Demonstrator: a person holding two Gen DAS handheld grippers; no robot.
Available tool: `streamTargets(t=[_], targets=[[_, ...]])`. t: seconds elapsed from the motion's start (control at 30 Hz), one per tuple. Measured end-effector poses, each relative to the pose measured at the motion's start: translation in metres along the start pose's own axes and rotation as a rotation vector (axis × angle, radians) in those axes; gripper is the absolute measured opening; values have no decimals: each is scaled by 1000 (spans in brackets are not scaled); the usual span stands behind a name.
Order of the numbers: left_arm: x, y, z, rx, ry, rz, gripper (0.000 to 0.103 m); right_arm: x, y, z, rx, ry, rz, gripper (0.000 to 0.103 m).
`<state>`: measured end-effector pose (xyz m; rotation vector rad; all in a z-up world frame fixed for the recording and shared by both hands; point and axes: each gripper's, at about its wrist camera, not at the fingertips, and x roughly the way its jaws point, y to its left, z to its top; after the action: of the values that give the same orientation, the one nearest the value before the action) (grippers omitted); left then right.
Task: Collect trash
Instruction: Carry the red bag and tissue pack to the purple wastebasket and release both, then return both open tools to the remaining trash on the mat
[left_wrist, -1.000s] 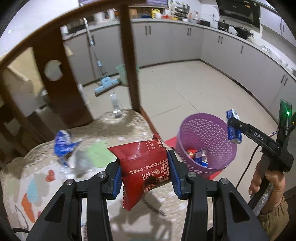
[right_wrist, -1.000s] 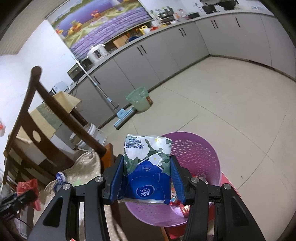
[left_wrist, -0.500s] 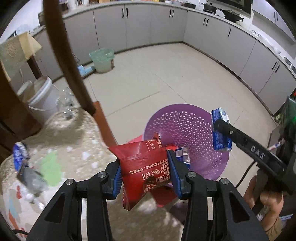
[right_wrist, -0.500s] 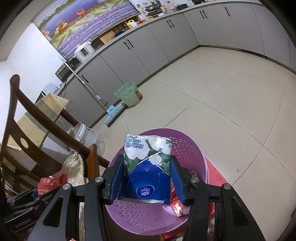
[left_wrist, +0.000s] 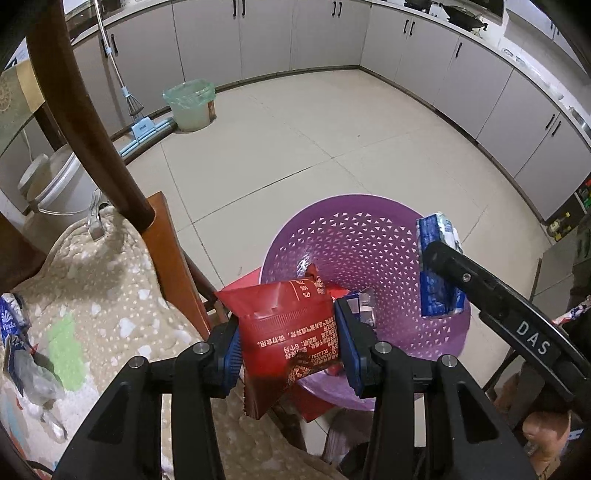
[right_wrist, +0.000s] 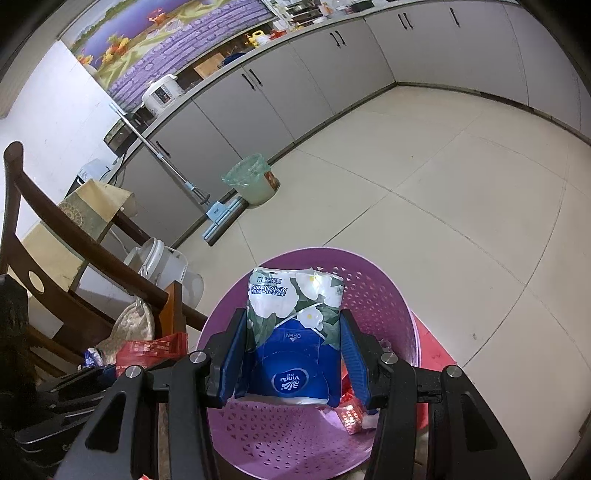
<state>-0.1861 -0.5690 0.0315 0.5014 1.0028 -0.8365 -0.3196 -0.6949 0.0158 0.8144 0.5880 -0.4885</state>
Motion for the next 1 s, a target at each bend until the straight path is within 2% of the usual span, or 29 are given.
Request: streamTargets(t=[0.27, 0.43, 0.77, 1.0], targets=[[6, -1, 2, -5, -5, -1, 48, 2, -6, 0, 16, 5, -4, 53], [-1, 0, 2, -24, -22, -25, 64, 2, -6, 1, 17, 8, 0, 55], [-28, 13, -13, -76, -39, -34, 65, -2, -3, 2, 24, -7, 3, 59], [-61, 15, -29, -66, -77, -14, 66, -6, 5, 1, 2, -29, 0, 64]])
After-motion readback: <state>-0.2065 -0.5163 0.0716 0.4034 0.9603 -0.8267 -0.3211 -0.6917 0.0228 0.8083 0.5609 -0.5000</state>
